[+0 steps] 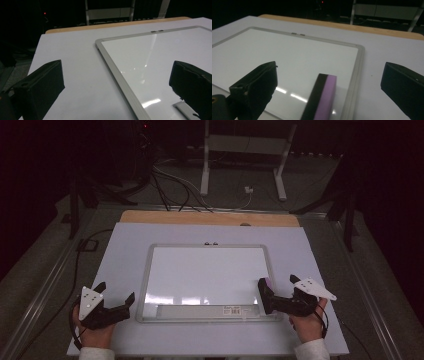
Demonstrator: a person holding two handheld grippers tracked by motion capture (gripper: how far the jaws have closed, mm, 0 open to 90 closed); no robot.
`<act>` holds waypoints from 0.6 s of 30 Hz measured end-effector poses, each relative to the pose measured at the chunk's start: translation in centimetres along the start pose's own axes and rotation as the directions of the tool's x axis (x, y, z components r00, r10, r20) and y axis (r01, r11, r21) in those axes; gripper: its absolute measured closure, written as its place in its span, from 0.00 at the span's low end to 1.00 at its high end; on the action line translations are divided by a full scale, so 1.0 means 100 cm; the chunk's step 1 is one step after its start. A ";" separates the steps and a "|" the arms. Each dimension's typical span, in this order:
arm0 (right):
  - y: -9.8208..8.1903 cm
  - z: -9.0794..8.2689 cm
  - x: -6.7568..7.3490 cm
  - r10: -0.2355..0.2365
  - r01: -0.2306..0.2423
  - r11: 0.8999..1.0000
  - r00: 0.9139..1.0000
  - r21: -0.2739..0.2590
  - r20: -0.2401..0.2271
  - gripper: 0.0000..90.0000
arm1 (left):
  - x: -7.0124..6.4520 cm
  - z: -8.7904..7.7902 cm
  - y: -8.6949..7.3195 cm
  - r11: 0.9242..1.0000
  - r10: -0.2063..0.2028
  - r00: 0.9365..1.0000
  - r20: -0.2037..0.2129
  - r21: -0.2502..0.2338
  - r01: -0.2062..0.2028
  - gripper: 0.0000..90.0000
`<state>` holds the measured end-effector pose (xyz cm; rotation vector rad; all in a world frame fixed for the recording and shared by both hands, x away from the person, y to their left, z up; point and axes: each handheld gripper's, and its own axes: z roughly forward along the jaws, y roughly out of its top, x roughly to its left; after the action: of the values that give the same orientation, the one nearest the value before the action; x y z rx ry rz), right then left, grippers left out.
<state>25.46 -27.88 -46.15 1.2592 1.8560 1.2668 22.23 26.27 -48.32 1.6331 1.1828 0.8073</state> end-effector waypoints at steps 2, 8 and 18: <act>-0.003 -0.005 -0.004 0.003 -0.003 1.000 1.000 -0.017 -0.006 0.02 | 0.000 0.000 0.001 1.000 0.003 1.000 0.005 -0.006 -0.003 0.01; -0.012 -0.015 -0.014 -0.015 0.015 0.997 1.000 -0.077 -0.004 0.02 | -0.001 -0.003 0.004 1.000 0.006 1.000 0.018 -0.028 -0.006 0.01; -0.017 -0.017 -0.019 -0.036 0.035 0.994 0.999 -0.099 -0.004 0.02 | 0.002 -0.007 0.006 0.999 0.004 1.000 0.019 -0.049 -0.003 0.01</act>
<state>24.17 -30.51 -47.17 1.1670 1.7888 1.3273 21.86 26.58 -47.57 1.5996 1.1391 0.8151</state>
